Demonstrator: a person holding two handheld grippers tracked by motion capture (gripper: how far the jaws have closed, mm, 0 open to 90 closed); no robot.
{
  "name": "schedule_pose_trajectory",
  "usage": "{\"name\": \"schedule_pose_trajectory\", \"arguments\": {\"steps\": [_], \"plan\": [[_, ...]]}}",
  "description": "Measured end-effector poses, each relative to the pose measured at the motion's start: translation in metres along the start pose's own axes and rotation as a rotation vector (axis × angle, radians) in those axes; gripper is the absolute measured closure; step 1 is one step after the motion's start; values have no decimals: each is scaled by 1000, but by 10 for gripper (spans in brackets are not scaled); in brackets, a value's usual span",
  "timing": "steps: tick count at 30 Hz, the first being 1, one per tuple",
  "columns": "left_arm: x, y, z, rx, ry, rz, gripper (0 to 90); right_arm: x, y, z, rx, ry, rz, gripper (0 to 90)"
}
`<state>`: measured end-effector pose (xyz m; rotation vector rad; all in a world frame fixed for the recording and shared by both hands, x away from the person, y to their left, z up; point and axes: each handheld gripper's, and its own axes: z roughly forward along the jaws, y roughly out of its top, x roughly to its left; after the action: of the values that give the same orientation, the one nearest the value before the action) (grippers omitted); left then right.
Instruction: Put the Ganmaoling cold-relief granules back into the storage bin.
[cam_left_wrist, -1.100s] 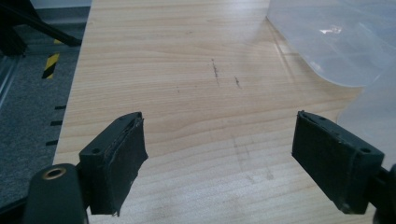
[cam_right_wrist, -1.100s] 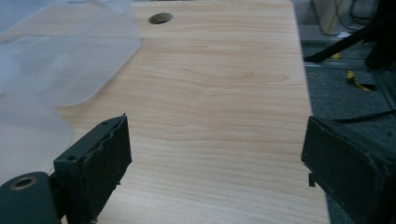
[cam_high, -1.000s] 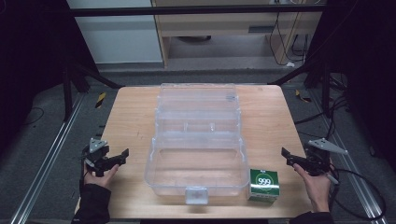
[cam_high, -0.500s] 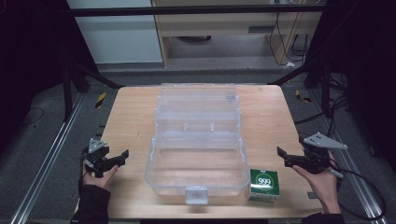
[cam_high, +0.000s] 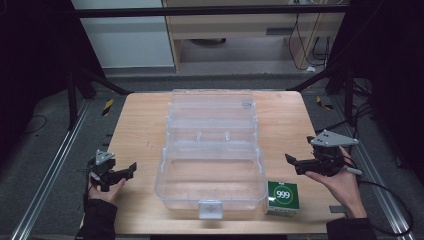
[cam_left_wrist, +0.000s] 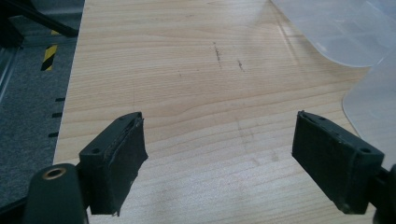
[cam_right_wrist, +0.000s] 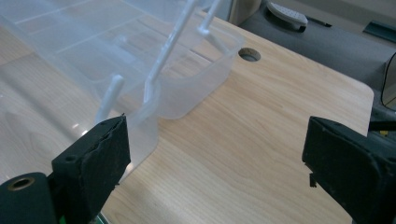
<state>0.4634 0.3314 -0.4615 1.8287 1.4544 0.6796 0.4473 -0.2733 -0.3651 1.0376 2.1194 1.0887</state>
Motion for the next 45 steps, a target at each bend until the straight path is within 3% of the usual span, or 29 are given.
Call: {"name": "schedule_pose_trajectory", "arguments": {"steps": [4,7,16,21,24,42,45], "plan": [[-1,0,1,2,4,8,168,3,12,-4,9,7,-33,75],[-1,0,1,3,4,10,168,6,21,-8,15,12,-85,70],[-1,-1,1,9,9,15,169,9,30,-15,41,27,-152,60],[-1,-1,3,14,7,18,168,13,32,-17,90,58,-199,50],[-1,-1,3,15,5,21,168,18,31,-15,146,75,-242,52],[-3,-1,5,26,7,41,168,39,22,-5,287,170,-351,33],[-3,-1,5,28,7,45,168,44,16,0,338,199,-383,33]]}}
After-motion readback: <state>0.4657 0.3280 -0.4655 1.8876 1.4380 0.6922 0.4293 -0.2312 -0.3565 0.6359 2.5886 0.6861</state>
